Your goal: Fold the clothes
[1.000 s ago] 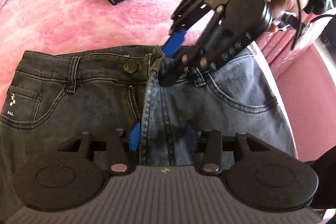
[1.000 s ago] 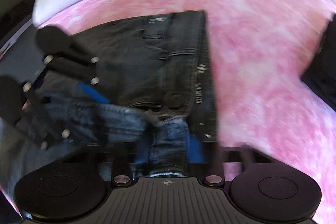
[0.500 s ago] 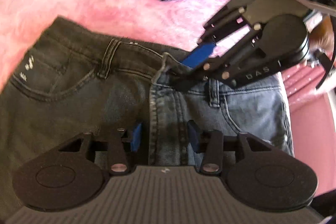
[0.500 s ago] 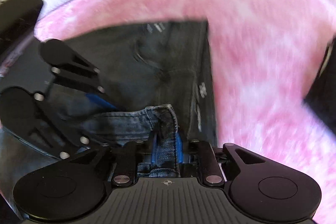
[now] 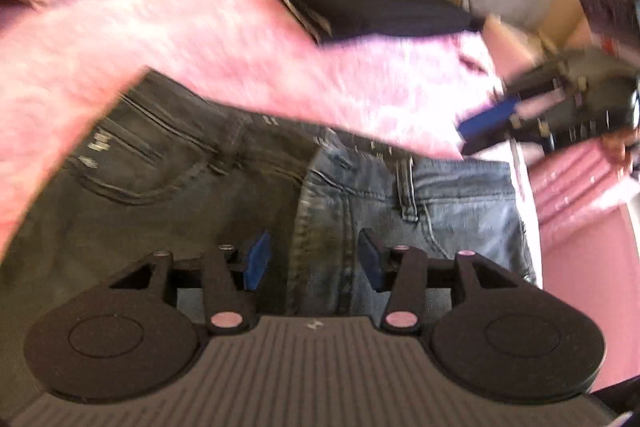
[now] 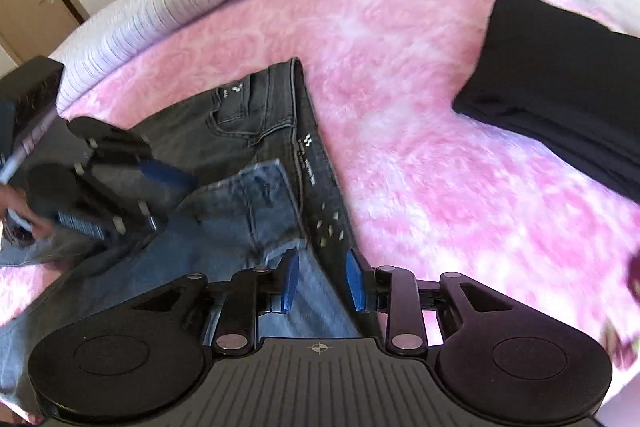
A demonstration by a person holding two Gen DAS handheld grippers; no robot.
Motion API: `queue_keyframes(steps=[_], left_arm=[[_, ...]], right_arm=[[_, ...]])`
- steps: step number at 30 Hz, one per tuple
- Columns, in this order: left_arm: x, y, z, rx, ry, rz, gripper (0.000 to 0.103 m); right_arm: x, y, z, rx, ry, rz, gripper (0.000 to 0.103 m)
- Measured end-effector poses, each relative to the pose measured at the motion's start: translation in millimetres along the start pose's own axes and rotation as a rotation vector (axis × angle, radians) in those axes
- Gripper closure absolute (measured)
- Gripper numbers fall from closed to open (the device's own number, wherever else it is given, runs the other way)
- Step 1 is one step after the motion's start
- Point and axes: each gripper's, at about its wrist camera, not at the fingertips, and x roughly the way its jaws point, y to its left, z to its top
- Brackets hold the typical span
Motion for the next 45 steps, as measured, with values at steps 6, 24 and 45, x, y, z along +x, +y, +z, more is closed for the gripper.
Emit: queue_keyframes(steps=[6, 24, 45], left_arm=[[-73.8, 12.6, -59.6, -0.205, -0.02, 0.158, 0.066], [-354.4, -8.4, -409.6, -0.494, 0.189, 0.612, 0.061], [-421.0, 224.8, -469.4, -0.597, 0.077, 0.737, 0.059]], right_arm=[[17.3, 12.8, -52.7, -0.016, 0.124, -0.083, 0.073], [-32.6, 270.0, -134.2, 0.043, 0.04, -0.121, 0.058], [50.4, 448.7, -99.9, -0.269, 0.12, 0.008, 0.051]])
